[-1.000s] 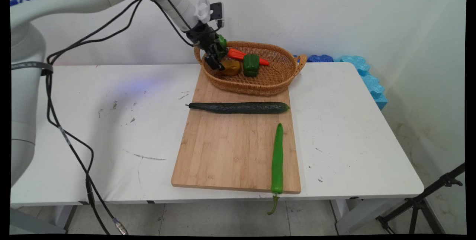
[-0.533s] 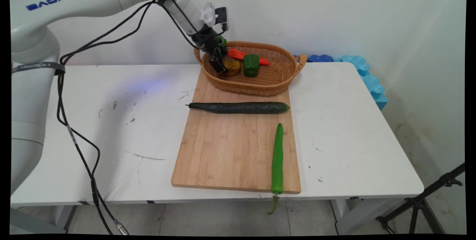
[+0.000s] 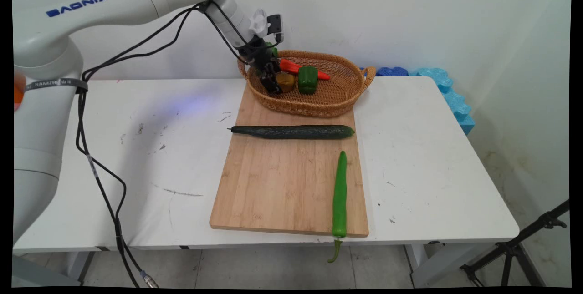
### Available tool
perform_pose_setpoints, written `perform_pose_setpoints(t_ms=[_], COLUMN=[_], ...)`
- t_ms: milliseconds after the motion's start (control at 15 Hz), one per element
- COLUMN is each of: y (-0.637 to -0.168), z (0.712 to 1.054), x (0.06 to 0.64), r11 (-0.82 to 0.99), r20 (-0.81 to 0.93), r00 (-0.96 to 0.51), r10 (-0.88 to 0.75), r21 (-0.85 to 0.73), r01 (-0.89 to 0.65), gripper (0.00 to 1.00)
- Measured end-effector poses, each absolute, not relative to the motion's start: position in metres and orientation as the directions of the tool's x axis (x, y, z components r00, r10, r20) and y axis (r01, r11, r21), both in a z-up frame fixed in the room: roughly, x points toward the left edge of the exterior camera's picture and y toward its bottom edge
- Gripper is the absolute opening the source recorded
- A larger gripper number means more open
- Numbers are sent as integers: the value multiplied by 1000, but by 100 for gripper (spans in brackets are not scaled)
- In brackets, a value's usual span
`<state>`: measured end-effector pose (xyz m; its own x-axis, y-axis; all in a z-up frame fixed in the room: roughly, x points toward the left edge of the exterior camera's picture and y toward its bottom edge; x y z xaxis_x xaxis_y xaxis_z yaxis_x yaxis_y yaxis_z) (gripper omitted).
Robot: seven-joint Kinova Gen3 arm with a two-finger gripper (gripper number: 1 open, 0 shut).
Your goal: Pick up the potato from the vegetable basket, then place the picked object on the cutting board
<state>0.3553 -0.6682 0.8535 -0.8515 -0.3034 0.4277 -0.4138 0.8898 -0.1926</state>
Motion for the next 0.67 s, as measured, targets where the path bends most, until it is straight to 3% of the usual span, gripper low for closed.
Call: perform_pose_setpoints(t_ms=[200, 267, 667], y=[-671, -672, -676], z=[848, 846, 840], x=[354, 354, 353], r11=[889, 888, 888], r20=[428, 428, 417], r00=[-850, -849, -855], r10=[-308, -310, -306], r21=[-189, -189, -198], r01=[-418, -419, -415], gripper=[100, 0, 0])
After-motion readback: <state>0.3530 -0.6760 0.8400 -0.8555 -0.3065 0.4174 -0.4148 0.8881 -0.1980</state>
